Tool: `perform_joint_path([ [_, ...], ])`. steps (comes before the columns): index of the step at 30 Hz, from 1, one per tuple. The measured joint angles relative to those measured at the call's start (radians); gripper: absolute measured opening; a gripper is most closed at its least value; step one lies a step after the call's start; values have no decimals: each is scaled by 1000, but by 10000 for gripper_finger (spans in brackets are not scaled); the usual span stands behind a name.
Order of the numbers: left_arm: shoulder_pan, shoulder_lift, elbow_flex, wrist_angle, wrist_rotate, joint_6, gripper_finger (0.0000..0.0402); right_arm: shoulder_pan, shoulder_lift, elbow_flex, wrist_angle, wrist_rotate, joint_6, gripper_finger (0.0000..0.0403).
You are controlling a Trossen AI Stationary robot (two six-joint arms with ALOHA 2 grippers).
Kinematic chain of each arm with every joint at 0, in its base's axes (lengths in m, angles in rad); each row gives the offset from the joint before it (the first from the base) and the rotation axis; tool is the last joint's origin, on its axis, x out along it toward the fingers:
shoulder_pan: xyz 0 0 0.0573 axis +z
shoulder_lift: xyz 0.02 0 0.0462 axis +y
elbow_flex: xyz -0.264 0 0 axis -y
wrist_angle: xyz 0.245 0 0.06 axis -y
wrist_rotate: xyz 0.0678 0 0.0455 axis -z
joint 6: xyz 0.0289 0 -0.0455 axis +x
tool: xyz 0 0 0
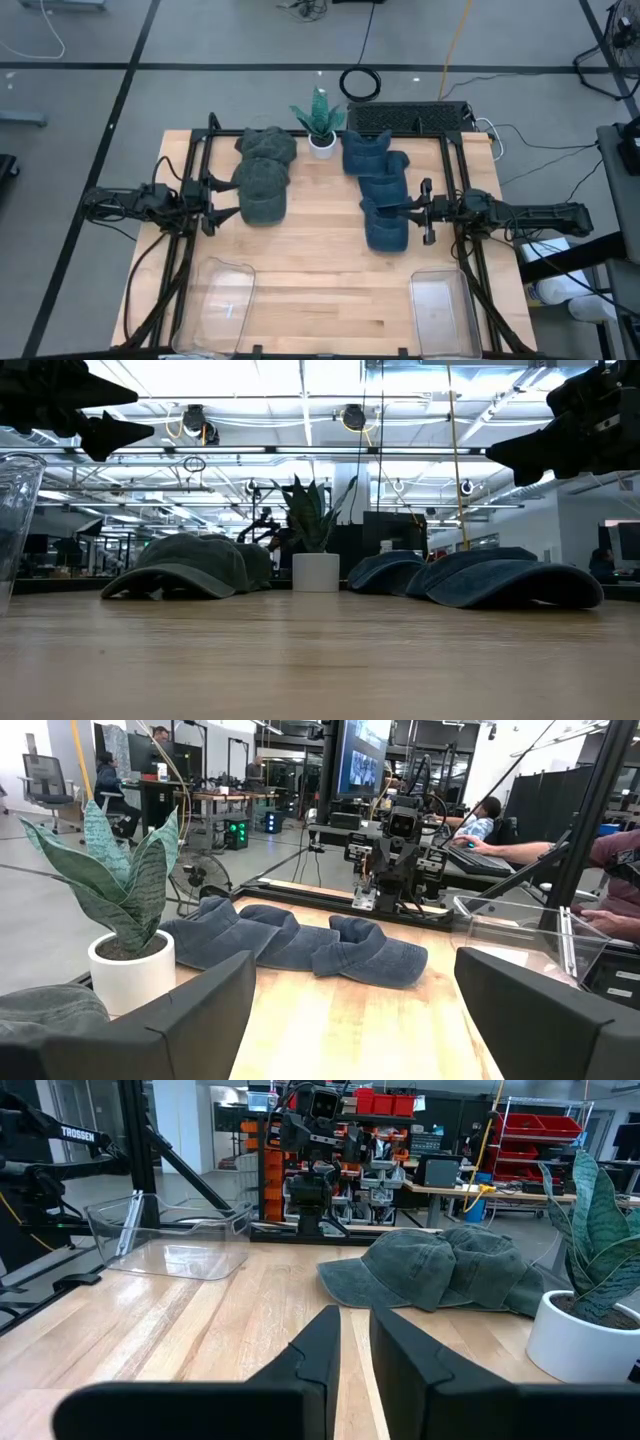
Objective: Pick & Place hat
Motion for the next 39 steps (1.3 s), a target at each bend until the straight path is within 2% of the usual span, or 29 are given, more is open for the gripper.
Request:
perform_joint_path([
  [8, 0, 0, 0, 0, 0, 0, 351, 0, 0, 0, 41, -1, 17, 48],
  [13, 0, 0, 0, 0, 0, 0, 351, 5, 0, 0, 192, 2, 348, 48],
  [18, 0, 0, 0, 0, 0, 0, 351, 4, 1, 0, 306, 1, 386, 47],
  [22, 0, 0, 0, 0, 0, 0, 351, 7, 1, 0, 311, 0, 517, 48],
  [24, 0, 0, 0, 0, 0, 0, 351, 6, 2, 0, 344, -1, 451, 47],
  [27, 0, 0, 0, 0, 0, 0, 351, 7, 2, 0, 385, -27, 224, 48],
  [29, 0, 0, 0, 0, 0, 0, 351, 7, 8, 6, 388, 2, 107, 50],
  [31, 0, 0, 0, 0, 0, 0, 351, 7, 24, 32, 336, 95, 72, 65],
  [33, 0, 0, 0, 0, 0, 0, 351, 6, 55, 75, 199, 174, 43, 93],
  [37, 0, 0, 0, 0, 0, 0, 351, 7, 164, 259, -70, 248, 41, 181],
  [39, 0, 0, 0, 0, 0, 0, 351, 7, 246, 345, -259, 262, 72, 225],
])
